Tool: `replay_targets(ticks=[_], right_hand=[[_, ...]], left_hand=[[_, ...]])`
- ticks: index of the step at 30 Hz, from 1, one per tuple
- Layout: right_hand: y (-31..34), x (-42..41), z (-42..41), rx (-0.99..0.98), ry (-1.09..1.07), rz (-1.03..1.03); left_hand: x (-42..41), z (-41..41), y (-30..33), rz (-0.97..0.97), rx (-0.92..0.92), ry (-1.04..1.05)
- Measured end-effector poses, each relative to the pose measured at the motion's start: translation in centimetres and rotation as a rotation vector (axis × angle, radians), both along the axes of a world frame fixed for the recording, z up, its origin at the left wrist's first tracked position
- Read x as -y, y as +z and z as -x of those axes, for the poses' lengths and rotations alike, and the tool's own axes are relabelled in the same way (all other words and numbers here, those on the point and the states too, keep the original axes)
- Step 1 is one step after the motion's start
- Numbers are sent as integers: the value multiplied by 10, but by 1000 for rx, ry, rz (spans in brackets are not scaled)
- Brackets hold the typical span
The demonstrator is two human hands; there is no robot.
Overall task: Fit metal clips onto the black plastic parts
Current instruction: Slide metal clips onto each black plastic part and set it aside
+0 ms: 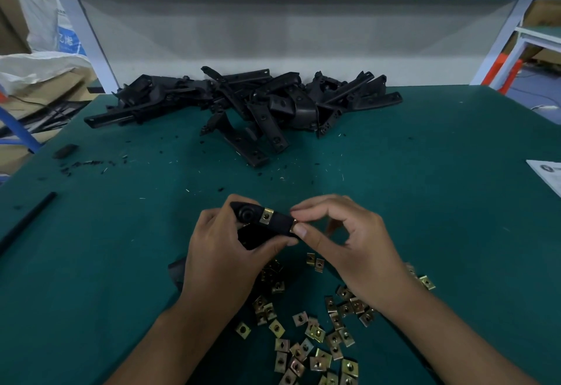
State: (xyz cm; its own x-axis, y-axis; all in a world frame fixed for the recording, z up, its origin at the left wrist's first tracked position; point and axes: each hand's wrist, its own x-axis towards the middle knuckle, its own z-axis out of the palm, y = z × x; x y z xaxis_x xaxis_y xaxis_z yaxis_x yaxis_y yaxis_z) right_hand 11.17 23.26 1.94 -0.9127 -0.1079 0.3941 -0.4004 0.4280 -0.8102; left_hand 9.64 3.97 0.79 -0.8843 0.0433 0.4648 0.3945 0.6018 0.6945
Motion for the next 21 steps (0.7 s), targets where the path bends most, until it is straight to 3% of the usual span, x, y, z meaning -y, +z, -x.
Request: replay_targets(ticks=[10, 14, 21], right_hand=[[-2, -2, 1, 58, 42, 43], [-2, -3, 3, 40, 39, 112], [0, -5, 3, -210, -25, 49]], left_hand=[[4, 1, 1, -73, -27, 39], [2, -3, 8, -41, -166, -48], [1, 2, 9, -50, -404, -168]])
